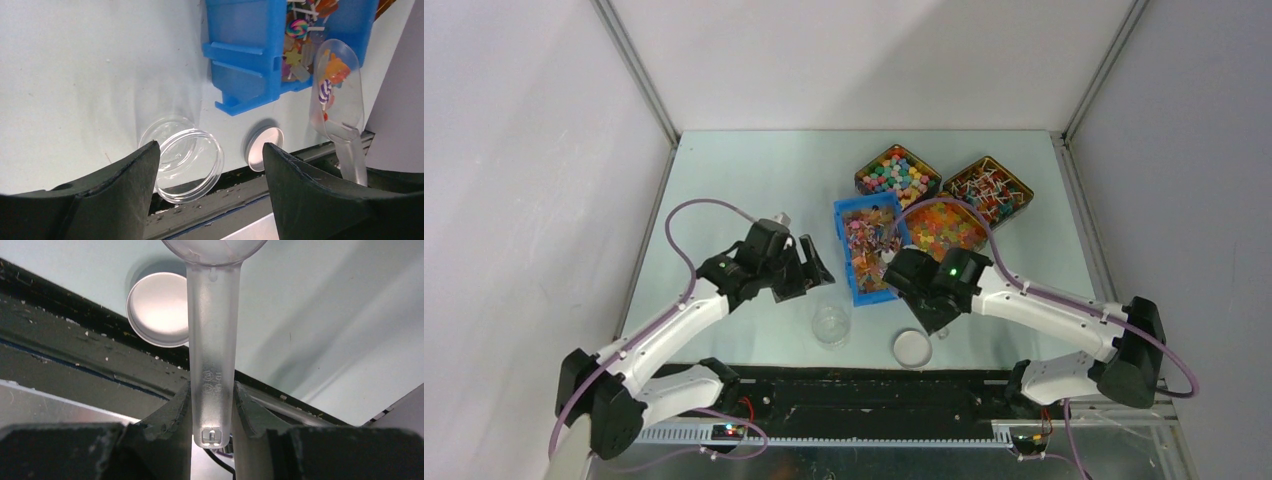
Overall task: Pack the candies
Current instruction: Scoop the fake candies from the storage box, then place the fake candies in the packing bottle.
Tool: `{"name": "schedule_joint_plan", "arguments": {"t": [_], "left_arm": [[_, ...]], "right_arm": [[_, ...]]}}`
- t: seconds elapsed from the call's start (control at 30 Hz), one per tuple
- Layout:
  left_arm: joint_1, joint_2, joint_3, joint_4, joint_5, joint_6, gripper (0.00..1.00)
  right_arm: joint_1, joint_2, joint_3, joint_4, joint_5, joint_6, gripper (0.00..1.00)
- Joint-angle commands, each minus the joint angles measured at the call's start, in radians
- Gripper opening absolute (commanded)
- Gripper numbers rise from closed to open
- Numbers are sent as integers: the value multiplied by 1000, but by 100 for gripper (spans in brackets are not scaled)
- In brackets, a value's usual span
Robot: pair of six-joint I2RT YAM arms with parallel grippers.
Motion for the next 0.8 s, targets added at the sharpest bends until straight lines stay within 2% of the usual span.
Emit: {"name": "schedule_joint_plan", "arguments": {"t": [0.0,0.37,0.57,0.77], "left_arm": [[6,-44,-29,-24,1,41,80],[6,-165,-100,-62,-43,49,80],[6,-219,-101,-92,-83,55,81],[6,-224,-88,-141,-124,67,81]], "right_arm": [[51,-43,3,-48,21,50,0],[190,-98,3,-80,-22,86,0],[259,-72,26,-77,-29,84,0],[302,-7,117,-95,-49,75,0]]}}
